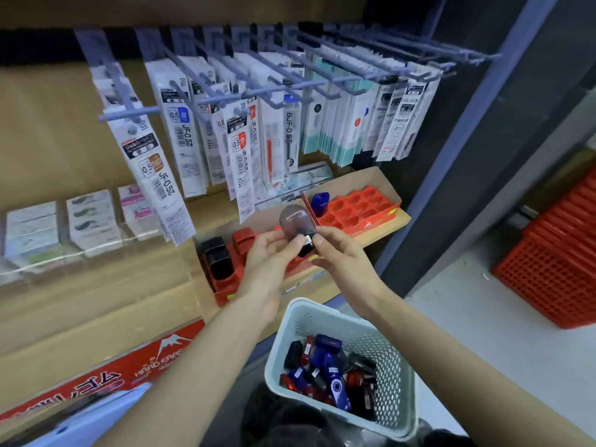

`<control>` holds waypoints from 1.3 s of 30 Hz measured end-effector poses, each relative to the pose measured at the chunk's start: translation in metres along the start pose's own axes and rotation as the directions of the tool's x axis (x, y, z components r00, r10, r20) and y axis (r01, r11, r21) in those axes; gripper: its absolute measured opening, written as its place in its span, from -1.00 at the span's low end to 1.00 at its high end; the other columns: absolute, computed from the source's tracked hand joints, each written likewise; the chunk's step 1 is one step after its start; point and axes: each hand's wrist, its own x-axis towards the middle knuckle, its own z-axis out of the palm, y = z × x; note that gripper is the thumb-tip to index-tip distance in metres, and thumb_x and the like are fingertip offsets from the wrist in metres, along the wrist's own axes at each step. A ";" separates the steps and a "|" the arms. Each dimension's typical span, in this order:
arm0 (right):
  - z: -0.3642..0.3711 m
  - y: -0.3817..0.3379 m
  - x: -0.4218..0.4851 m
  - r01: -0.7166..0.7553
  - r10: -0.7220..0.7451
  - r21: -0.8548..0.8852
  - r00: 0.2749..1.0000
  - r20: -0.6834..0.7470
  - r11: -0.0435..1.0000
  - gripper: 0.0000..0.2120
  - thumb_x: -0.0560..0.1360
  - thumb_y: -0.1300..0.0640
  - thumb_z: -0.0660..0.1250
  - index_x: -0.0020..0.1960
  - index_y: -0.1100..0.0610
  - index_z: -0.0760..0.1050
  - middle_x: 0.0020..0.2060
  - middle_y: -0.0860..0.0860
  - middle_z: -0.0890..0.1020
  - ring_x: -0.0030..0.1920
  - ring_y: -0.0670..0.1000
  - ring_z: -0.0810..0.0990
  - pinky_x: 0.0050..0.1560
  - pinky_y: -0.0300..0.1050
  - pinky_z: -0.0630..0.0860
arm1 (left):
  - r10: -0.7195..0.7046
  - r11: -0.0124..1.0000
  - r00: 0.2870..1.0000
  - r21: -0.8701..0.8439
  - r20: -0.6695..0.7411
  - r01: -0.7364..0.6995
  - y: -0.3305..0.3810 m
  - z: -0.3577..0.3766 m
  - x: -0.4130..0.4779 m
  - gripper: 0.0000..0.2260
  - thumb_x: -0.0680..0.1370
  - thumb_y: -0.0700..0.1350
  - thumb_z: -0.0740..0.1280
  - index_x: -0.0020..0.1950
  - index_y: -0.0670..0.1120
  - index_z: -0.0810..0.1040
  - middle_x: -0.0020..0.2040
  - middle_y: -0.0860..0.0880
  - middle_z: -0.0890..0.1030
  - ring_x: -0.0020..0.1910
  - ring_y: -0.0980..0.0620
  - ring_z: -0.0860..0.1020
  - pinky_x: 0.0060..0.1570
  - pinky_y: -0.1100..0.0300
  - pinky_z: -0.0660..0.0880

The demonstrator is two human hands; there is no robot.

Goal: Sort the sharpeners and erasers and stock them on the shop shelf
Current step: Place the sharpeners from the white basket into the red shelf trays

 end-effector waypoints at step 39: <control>-0.128 0.143 -0.032 0.222 0.269 -0.937 0.917 0.295 0.270 -0.79 0.50 0.24 0.14 0.08 0.19 0.48 0.01 0.12 0.51 -0.06 0.15 0.52 -0.11 -0.02 0.47 | -0.188 0.337 0.742 0.752 0.644 -0.567 -0.160 -0.026 0.047 -0.77 0.57 -0.14 0.25 0.22 -0.07 0.48 0.11 0.05 0.42 0.10 0.05 0.48 0.10 0.18 0.41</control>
